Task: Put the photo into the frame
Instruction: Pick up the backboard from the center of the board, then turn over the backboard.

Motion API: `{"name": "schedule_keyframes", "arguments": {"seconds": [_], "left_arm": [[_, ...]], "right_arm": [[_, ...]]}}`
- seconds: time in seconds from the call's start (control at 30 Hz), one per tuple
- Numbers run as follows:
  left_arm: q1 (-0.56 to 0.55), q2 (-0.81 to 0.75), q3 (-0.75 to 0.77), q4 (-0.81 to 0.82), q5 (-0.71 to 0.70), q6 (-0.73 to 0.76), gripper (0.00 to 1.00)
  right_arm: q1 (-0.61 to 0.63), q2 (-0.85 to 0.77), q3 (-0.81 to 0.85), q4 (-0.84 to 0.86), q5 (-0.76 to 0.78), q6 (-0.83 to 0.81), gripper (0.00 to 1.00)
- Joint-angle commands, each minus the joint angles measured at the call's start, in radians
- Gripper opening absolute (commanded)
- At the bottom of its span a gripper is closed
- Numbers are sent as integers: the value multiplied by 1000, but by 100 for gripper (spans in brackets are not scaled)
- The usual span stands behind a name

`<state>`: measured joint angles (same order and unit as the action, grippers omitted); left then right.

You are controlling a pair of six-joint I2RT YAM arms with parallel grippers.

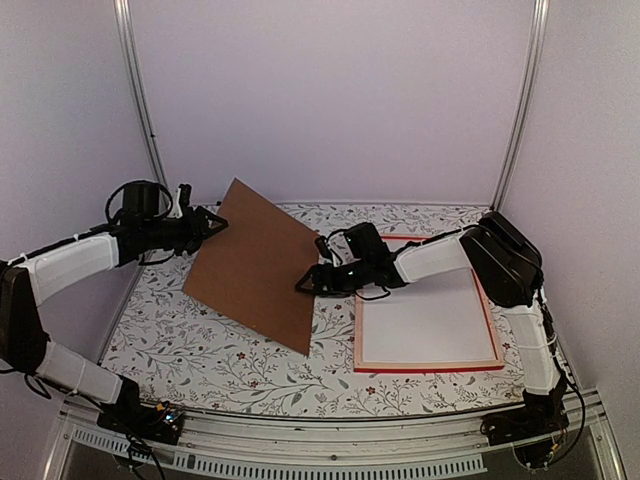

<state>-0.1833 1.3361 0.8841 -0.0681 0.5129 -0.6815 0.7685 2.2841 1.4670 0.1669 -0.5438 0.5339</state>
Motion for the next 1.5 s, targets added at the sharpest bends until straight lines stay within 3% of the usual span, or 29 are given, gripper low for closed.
{"name": "schedule_keyframes", "arguments": {"seconds": [0.0, 0.27, 0.47, 0.93, 1.47], "left_arm": [[-37, 9, 83, -135, -73, 47, 49], [-67, 12, 166, -265, -172, 112, 20], [-72, 2, 226, -348, -238, 160, 0], [-72, -37, 520, -714, -368, 289, 0], [-151, -30, 538, -730, -379, 264, 2]], "right_arm": [[23, -7, -31, -69, -25, 11, 83], [23, -23, -14, -106, -13, -14, 83], [23, -69, 0, -152, -22, -35, 90], [21, -176, 27, -283, 24, -92, 93], [15, -199, 82, -348, 39, -89, 93]]}}
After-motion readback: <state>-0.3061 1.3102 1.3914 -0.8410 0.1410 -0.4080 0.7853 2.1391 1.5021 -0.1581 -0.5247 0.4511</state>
